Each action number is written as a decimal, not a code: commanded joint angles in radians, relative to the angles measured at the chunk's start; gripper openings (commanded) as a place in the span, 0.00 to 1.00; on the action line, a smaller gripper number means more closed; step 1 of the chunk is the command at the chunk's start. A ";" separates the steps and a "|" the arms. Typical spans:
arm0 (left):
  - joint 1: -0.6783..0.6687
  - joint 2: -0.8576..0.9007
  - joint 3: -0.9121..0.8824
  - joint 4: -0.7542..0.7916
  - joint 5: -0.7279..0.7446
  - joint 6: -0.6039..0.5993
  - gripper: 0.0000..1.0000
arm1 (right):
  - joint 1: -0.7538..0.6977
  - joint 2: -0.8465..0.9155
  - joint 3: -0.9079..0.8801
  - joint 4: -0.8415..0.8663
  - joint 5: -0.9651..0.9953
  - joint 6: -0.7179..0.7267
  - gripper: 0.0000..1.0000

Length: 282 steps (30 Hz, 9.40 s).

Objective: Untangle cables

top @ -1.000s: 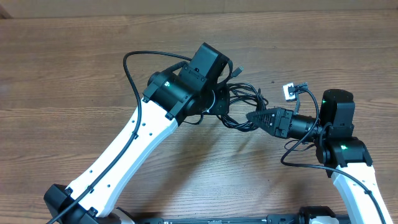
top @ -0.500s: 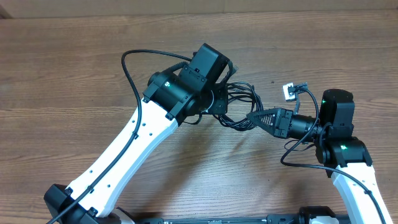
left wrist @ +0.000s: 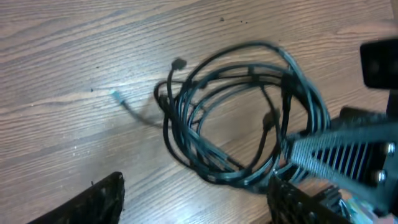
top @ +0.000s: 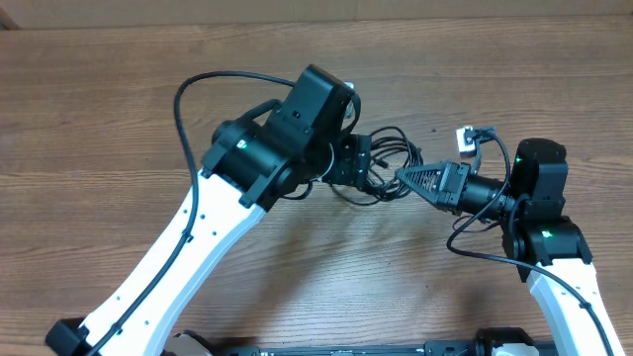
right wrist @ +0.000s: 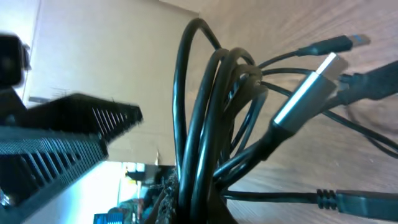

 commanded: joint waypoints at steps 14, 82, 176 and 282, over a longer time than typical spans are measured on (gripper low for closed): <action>-0.006 -0.053 0.025 -0.048 0.002 0.887 0.70 | 0.005 -0.003 0.024 0.392 -0.047 0.469 0.04; 0.055 -0.014 0.009 0.268 -0.159 0.412 0.04 | 0.005 -0.002 0.022 0.013 0.111 0.254 0.04; 0.085 -0.014 0.008 0.220 0.379 0.537 0.04 | 0.029 -0.002 0.021 -0.306 0.069 -0.983 0.08; -0.002 0.041 0.005 0.050 0.130 -0.346 0.87 | 0.027 -0.003 0.021 0.573 0.066 0.372 0.04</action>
